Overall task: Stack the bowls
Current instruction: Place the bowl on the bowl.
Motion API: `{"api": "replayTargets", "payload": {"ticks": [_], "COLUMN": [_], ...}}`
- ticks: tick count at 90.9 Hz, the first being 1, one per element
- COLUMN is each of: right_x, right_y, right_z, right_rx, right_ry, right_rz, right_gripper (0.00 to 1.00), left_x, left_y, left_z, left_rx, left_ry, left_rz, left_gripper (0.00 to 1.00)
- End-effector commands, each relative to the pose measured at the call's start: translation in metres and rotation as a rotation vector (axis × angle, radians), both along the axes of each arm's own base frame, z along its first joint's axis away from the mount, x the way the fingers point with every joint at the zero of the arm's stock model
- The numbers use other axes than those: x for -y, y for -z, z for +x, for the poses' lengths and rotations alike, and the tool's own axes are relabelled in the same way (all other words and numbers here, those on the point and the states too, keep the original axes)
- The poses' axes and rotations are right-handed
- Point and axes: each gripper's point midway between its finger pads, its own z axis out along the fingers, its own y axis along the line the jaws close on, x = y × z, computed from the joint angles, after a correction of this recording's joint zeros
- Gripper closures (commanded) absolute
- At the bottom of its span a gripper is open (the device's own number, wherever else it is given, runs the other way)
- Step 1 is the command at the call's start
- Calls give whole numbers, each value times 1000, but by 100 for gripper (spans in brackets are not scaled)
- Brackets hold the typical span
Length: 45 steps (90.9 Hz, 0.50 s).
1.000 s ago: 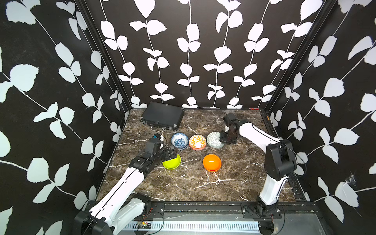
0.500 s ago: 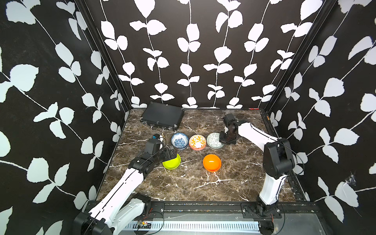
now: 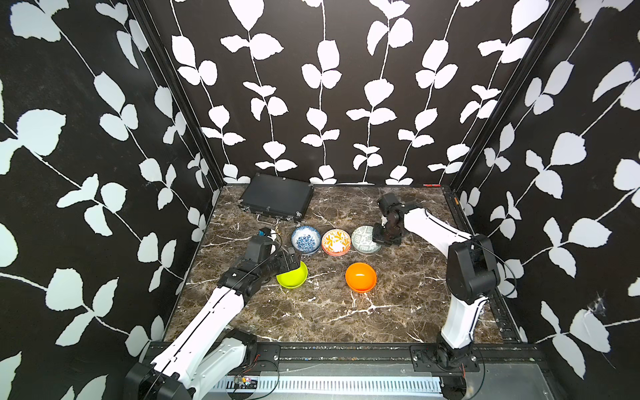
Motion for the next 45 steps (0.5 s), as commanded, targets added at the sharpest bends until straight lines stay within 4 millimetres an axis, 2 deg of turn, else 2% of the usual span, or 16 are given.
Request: {"api": "replayTargets", "payload": {"ticks": [1,32,45], "right_x": [-4,-4,-5], "right_y": [-7,-6,-4], "right_z": [6,4,3], "right_rx": [15,-3,-11], "right_ry": [0,2,2], "right_rz": [1,-8,-7], "right_gripper": [92,88,80], "left_x": [-1,-2,-3], "left_y": [-1,0,0], "left_z": [-1,-1,0], "left_rx": [16,15,16], "left_ry": [-3,-8,-10], "left_rz": [-17,-21,-25], "left_gripper": [1,2,1]}}
